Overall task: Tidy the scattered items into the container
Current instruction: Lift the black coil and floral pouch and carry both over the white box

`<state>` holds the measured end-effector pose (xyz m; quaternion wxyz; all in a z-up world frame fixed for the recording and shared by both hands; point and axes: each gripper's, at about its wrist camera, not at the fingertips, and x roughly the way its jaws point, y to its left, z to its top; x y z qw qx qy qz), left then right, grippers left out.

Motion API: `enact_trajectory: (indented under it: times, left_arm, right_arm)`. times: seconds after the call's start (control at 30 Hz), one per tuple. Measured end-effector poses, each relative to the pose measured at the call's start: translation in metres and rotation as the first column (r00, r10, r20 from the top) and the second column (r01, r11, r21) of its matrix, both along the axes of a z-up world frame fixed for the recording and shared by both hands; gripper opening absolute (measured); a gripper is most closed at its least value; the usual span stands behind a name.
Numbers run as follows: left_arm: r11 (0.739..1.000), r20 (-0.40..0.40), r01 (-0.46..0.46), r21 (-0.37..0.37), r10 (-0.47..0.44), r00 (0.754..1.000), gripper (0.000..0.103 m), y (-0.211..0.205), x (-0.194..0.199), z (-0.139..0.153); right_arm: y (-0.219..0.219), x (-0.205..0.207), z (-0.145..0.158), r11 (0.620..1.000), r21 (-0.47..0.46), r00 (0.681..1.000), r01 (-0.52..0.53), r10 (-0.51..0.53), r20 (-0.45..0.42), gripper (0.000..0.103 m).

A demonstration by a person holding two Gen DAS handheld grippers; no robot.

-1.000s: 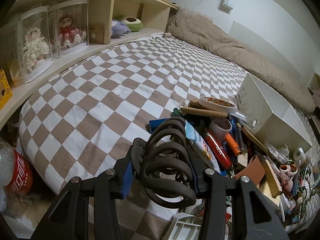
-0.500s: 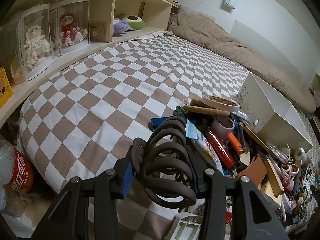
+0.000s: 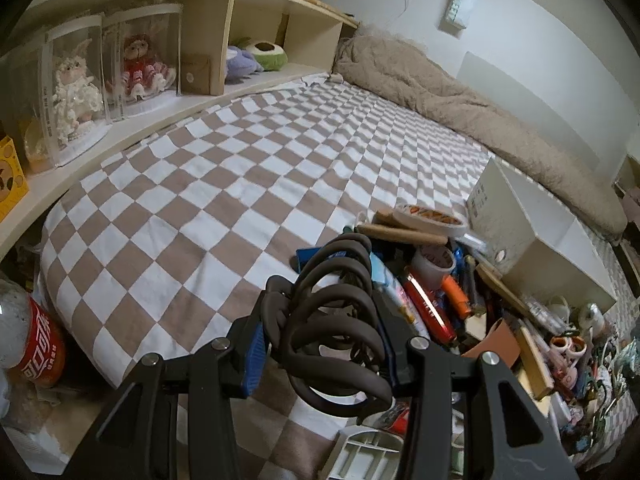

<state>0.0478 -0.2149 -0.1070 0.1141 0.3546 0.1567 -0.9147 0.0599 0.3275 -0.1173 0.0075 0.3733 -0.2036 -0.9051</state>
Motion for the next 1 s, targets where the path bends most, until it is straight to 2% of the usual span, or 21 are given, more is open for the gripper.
enact_trajectory:
  times: [0.23,0.37,0.53,0.77,1.0]
  left_arm:
    - [1.0,-0.061,0.021,-0.01,-0.022,0.998,0.045,0.006,-0.001,0.022]
    - [0.999,-0.09,0.029,-0.019,-0.03,0.995,0.045,0.007,-0.001,0.033]
    - [0.999,-0.129,0.033,-0.029,-0.036,0.991,0.045,0.011,0.001,0.049]
    - [0.997,-0.137,0.049,-0.063,-0.057,0.989,0.045,0.019,0.006,0.059]
    - [0.995,-0.198,0.077,-0.07,-0.089,0.976,0.045,0.032,0.002,0.084]
  right_arm:
    - [-0.008,0.004,0.043,0.999,0.037,0.994,-0.012,0.016,-0.11,0.009]
    - [-0.006,0.004,0.065,1.0,0.009,0.985,-0.025,0.026,-0.169,0.009]
    - [-0.012,0.005,0.089,0.999,0.024,0.972,-0.048,0.052,-0.231,0.009]
    - [-0.019,0.011,0.118,0.994,0.049,0.95,-0.095,0.106,-0.295,0.009]
    - [-0.029,0.006,0.134,0.986,0.044,0.927,-0.162,0.167,-0.335,0.009]
